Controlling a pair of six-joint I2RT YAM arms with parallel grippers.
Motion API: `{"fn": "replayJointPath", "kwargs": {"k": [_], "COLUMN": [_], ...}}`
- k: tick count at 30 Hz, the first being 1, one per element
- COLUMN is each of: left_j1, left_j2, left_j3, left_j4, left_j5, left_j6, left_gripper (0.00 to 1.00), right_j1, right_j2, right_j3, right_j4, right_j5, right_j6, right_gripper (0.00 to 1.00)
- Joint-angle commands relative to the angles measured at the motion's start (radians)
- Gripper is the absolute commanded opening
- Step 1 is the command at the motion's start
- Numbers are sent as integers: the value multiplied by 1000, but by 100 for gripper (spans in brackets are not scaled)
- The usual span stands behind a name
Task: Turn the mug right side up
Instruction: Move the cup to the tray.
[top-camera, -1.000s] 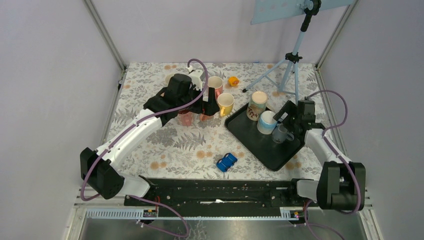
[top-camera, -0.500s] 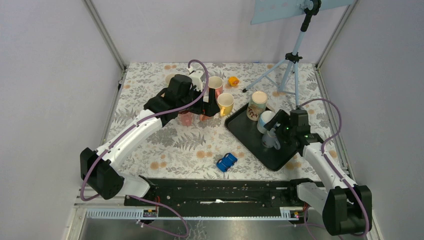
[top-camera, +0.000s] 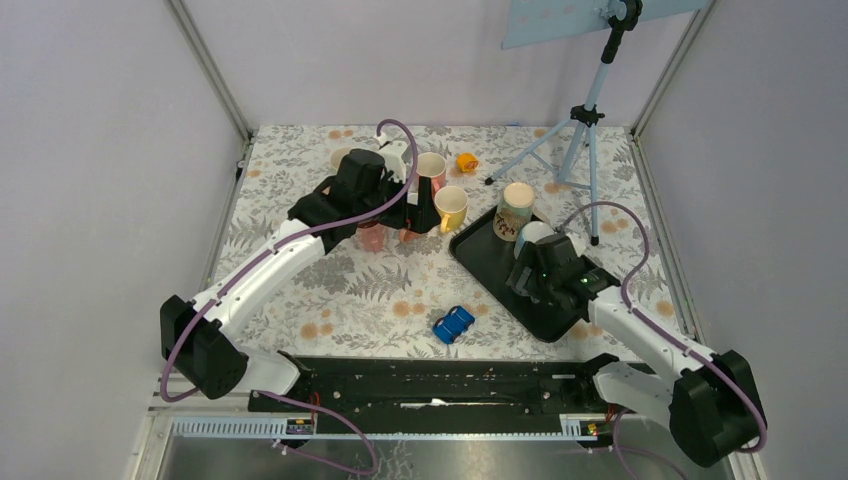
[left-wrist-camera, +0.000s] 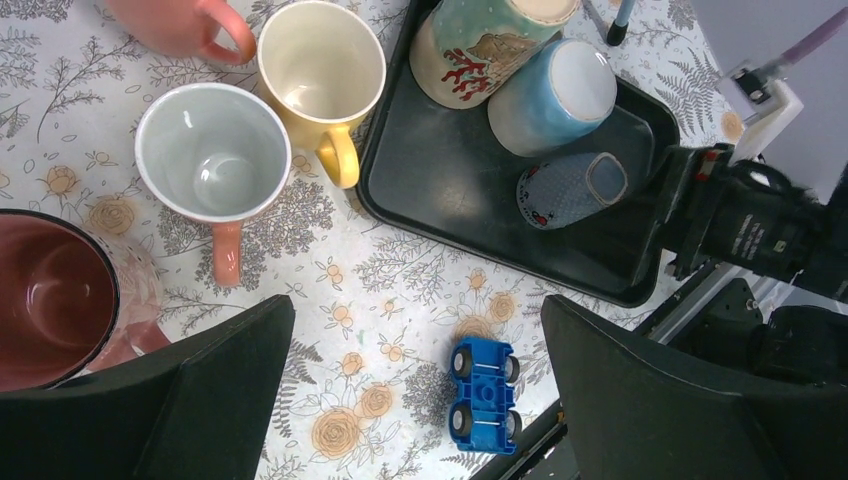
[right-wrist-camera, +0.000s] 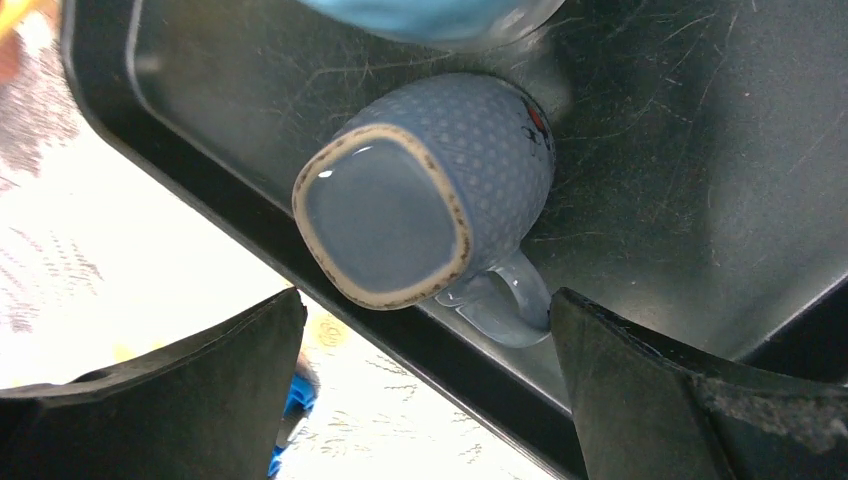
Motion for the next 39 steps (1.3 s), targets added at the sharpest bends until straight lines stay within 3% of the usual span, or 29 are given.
{"fn": "replayJointPath", "kwargs": {"k": [1,6,15,39], "left_j1": [-7,-8,-8,-8], "left_j2": [-23,-21,-39,-73], "left_j3": [-12,-16,-32,-77], "left_j4": [66,65,65,85], "left_j5": [4,4,0,-4], "left_j6": [-9,-7,-10,-41], "left_gripper": [99,99,99,99], "right_j1": [94,187,193,101], "right_j2": [89,190,293,299], "right_j3": [106,196,267,287], "right_j4": [-63,-99,-132,-183], "right_j5": [155,197,220,125], "right_j6": [-64,-116,-165,-216], "right_gripper": [100,100,99,49]}}
